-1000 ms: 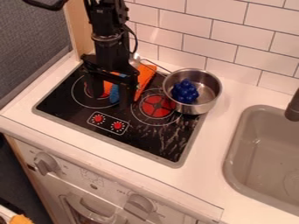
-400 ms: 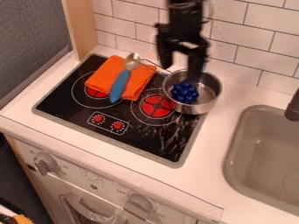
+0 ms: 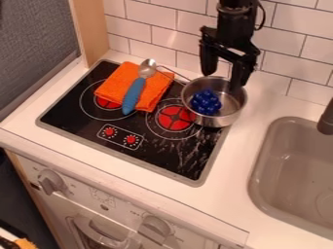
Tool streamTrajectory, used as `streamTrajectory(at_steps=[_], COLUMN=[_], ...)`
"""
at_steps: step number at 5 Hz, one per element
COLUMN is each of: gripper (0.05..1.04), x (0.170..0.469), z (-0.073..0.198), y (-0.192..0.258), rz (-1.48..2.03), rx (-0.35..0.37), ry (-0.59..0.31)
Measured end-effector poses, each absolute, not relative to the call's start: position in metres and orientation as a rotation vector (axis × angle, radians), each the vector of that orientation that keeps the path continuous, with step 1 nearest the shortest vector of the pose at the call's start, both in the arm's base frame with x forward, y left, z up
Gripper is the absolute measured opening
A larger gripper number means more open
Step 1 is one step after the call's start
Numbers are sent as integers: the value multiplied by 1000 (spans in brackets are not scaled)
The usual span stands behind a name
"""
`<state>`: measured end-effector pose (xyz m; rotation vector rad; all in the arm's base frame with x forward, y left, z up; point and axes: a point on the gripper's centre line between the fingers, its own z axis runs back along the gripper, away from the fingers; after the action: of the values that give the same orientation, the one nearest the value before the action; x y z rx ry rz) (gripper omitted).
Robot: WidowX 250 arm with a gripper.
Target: Put the grape to the left side of the burner
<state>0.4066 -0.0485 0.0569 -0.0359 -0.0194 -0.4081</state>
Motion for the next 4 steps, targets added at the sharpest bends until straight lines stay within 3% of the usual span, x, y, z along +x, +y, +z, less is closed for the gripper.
streamTrajectory(at_steps=[3,4], gripper=[1000,949], x=[386,383], z=[33,21], y=[-42,-45], rz=[-465,-484], rx=[49,58], ry=[121,154])
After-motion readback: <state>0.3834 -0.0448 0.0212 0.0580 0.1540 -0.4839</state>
